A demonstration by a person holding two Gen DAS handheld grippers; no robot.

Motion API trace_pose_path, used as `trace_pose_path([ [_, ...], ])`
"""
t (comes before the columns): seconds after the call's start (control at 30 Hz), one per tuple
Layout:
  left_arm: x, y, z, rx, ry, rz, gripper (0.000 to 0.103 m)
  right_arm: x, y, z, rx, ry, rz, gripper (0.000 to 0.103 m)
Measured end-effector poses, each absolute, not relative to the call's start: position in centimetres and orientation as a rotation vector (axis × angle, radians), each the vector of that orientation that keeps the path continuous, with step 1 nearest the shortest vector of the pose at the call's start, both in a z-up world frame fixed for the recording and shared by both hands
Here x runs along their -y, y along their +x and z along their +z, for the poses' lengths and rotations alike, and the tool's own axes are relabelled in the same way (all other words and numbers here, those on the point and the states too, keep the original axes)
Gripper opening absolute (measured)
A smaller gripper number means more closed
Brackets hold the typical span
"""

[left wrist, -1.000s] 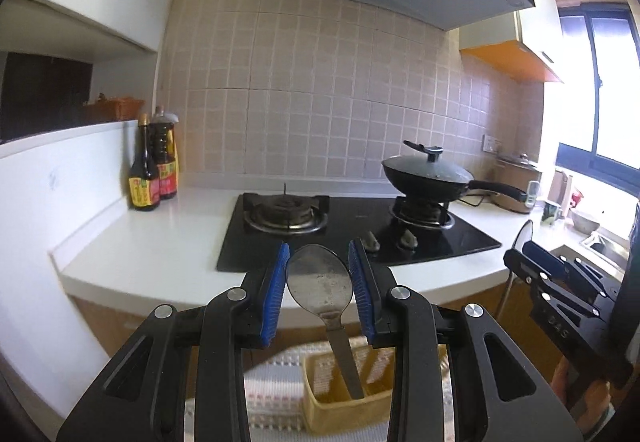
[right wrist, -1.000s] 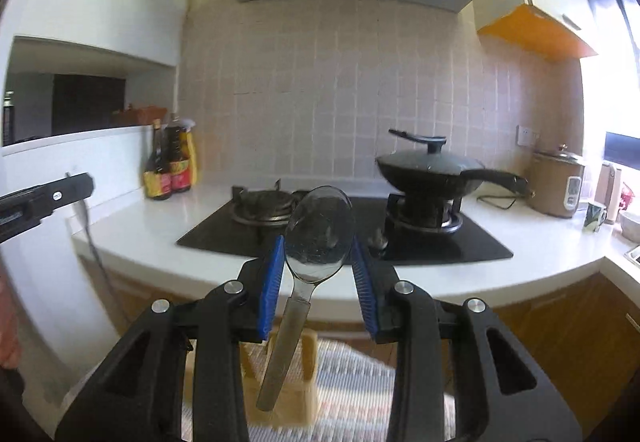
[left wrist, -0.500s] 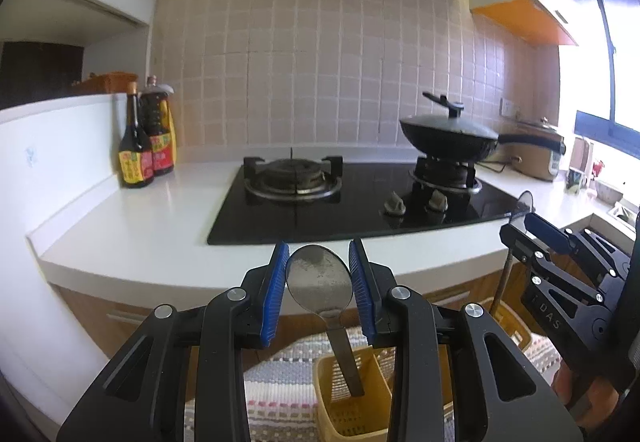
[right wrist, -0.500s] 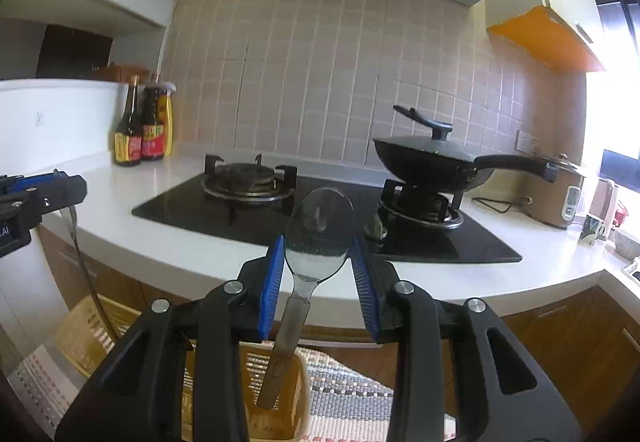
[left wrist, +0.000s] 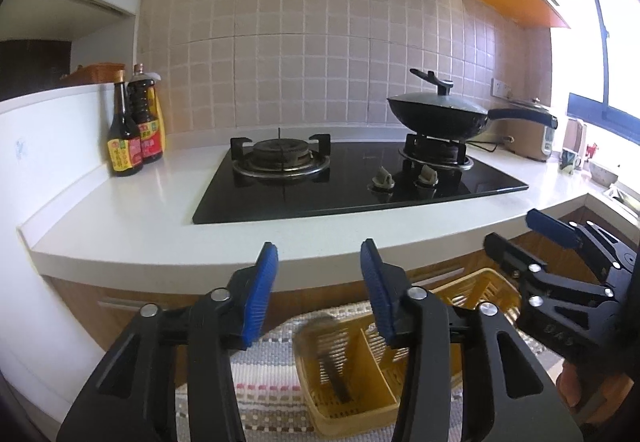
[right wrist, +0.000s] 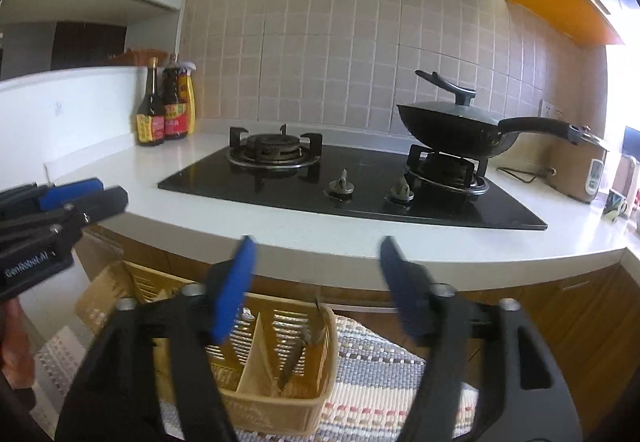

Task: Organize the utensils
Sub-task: 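Withdraw both open grippers from the caddy back toward the table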

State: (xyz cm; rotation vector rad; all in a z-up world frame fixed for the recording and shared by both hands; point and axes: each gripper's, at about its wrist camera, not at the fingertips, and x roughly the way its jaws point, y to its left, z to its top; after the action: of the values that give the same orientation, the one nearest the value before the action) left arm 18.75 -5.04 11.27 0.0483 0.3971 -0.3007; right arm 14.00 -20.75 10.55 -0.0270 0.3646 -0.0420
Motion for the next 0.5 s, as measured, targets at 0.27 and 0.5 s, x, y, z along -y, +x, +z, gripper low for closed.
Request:
trace_pose_path([
  [0.27,3.9,15.9,13.0,-0.398,-0.005,-0.320,0.045,21.5,10.3,12.7,-0.382,0.021,-0.039,0.063],
  [0.5,3.6,11.4,15.0,-0.355,0.007,-0.340,0.052,21.4,6.8,14.2,-0.445,0.041,-0.035,0.063],
])
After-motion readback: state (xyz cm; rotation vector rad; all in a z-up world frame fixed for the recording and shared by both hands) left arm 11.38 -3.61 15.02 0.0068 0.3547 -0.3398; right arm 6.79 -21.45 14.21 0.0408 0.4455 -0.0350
